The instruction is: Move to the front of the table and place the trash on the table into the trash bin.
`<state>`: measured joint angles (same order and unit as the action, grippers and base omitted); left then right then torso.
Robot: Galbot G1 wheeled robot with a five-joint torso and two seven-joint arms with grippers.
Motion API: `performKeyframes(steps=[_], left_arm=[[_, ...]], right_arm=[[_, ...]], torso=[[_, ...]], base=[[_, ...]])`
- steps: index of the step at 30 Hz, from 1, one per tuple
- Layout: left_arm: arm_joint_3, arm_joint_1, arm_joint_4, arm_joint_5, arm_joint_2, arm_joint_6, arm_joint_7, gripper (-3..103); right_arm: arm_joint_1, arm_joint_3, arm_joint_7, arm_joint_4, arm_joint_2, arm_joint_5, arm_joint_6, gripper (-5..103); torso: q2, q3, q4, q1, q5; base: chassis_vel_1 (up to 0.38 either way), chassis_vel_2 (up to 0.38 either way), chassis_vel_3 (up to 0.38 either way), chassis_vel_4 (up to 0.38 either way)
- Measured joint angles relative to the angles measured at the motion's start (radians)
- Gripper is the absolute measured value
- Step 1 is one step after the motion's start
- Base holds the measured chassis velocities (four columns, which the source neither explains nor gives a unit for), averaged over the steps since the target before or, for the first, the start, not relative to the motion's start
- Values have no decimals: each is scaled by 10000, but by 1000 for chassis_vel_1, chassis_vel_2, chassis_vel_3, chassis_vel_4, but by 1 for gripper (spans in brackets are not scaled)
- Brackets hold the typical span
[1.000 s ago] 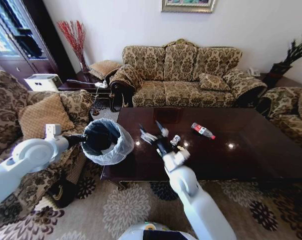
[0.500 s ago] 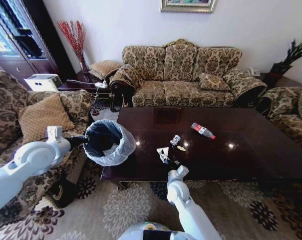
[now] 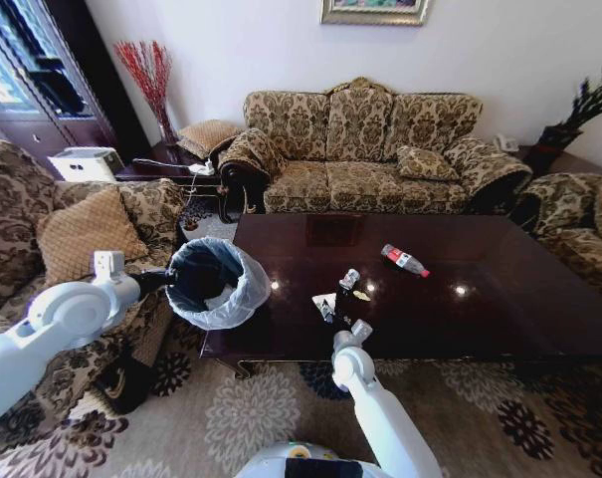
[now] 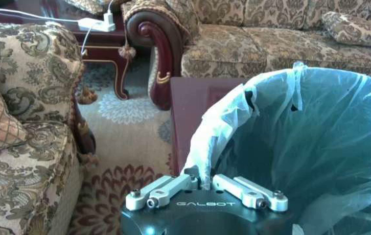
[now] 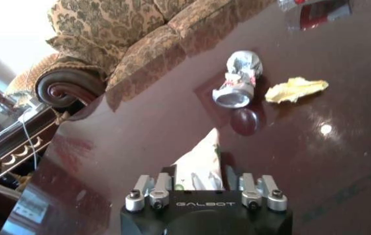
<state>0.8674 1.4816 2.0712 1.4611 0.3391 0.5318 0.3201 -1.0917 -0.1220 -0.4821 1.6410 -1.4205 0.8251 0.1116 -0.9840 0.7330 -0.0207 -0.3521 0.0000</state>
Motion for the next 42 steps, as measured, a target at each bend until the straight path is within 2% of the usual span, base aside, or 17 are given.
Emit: performKeyframes(steps=[1,6,9,11,14,19,21,22,24,27,28,30,31,32,35,39,42], left_arm=[[1,0,-3,-1,0,0,-2,0],[12,3,-4,7,-81,-6,-20,0],[12,-29,-10,34,-158,-24,-25,0],[12,-36,-11,37,-165,-32,-25,0],[5,-28,-7,41,-147,-45,-25,0],[4,-3,-7,39,-130,-45,-26,0],[4,10,-39,45,-170,-43,-27,0],[4,10,-39,45,-170,-43,-27,0],[4,30,-101,71,-238,-15,-25,0],[8,79,-168,226,-340,111,23,0],[8,79,-168,226,-340,111,23,0],[51,110,-196,387,-521,243,55,0],[75,106,-216,534,-674,296,75,0],[75,106,-216,534,-674,296,75,0],[85,50,-225,817,-974,337,121,0],[85,37,-47,895,-997,354,132,0],[84,37,146,898,-864,374,163,0]], right_arm=[[0,7,-1,3,0,81,38,45],[-18,18,-7,35,7,270,128,29],[-19,35,-17,24,11,340,150,13],[-18,37,-18,21,14,355,154,13],[-34,38,-18,29,37,404,155,2],[-99,-5,84,286,97,284,147,1],[-200,-82,543,875,226,-481,58,1],[-200,-82,543,875,226,-481,58,1],[-226,-108,1193,1576,380,-1033,-284,1],[-124,-90,2932,2847,592,-1298,-989,1],[-124,-90,2932,2847,592,-1298,-989,1],[110,66,4419,3680,793,-1338,-1312,1],[339,253,5241,4145,899,-1347,-1415,1],[339,253,5241,4145,899,-1347,-1415,1],[893,930,6686,4755,1119,-1332,-1320,1],[1413,1896,7222,4626,1175,-1499,-1090,1],[1617,2491,7233,4253,907,-1954,-852,1]], torso=[[0,0,0,0,0],[0,0,0,0,0],[0,0,0,0,0],[0,0,0,0,1],[0,0,0,0,0],[0,0,0,0,1],[1,0,0,0,1],[1,0,0,0,1],[0,0,1,0,1],[0,0,0,0,0],[0,0,0,0,0],[0,0,0,0,-1],[0,0,-1,1,0],[0,0,-1,1,0],[0,-1,2,0,1],[0,0,0,0,0],[0,0,0,0,0]], base=[[0,0,0,0],[0,0,0,0],[0,0,0,0],[0,0,0,0],[0,0,0,0],[0,0,0,0],[0,0,0,0],[0,0,0,0],[0,0,0,0],[0,0,0,0],[0,0,0,0],[0,0,0,0],[0,0,0,0],[0,0,0,0],[0,0,0,0],[0,0,0,0],[0,0,0,0]])
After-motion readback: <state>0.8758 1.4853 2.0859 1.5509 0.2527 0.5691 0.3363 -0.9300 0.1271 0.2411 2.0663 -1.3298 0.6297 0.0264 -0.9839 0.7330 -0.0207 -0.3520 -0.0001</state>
